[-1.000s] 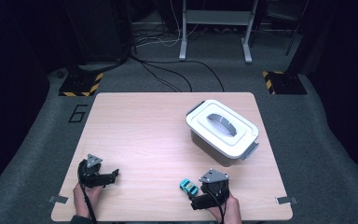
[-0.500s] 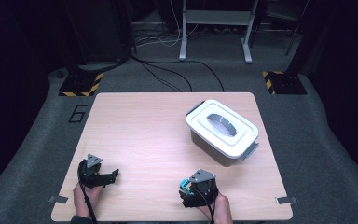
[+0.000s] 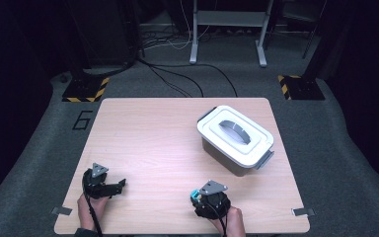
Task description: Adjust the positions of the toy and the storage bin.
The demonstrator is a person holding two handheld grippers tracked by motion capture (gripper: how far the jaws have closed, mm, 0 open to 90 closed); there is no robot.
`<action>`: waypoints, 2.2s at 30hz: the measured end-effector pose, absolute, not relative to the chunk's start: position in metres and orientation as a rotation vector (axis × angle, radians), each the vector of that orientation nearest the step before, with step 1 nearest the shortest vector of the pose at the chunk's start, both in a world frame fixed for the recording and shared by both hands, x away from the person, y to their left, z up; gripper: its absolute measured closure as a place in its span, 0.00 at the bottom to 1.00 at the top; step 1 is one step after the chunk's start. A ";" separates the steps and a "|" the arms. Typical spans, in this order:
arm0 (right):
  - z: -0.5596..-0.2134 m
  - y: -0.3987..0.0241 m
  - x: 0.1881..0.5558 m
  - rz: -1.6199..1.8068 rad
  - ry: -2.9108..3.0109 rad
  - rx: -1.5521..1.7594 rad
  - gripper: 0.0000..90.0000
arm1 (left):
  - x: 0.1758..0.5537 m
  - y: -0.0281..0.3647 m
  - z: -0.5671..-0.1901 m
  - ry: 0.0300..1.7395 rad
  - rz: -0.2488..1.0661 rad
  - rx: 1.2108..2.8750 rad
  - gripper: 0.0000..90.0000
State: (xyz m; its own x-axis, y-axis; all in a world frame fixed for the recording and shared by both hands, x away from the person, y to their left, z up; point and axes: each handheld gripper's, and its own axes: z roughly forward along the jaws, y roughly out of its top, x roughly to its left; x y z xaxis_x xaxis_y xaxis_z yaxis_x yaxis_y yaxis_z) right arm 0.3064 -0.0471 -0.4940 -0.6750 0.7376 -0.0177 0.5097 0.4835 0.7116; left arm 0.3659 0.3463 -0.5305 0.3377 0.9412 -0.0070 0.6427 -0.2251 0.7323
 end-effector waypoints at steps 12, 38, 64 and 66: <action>-0.499 -0.048 0.311 0.984 2.426 1.050 0.53 | 0.366 0.346 -0.530 1.383 0.594 1.960 0.08; -0.508 -0.050 0.312 0.968 2.435 1.049 0.58 | 0.366 0.346 -0.531 1.380 0.596 1.960 0.09; -0.492 -0.079 0.310 0.968 2.334 1.136 0.58 | 0.366 0.346 -0.530 1.380 0.595 1.960 0.09; -0.492 -0.080 0.310 0.968 2.330 1.137 0.58 | 0.366 0.346 -0.530 1.380 0.595 1.961 0.09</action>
State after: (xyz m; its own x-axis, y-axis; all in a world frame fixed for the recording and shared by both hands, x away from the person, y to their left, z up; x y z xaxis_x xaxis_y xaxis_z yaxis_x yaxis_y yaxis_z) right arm 0.3096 -0.0800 -0.4923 -0.6053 0.7954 -0.0300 0.5399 0.4380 0.7188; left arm 0.3657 0.3461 -0.5305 0.3401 0.9404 -0.0062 0.6407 -0.2268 0.7335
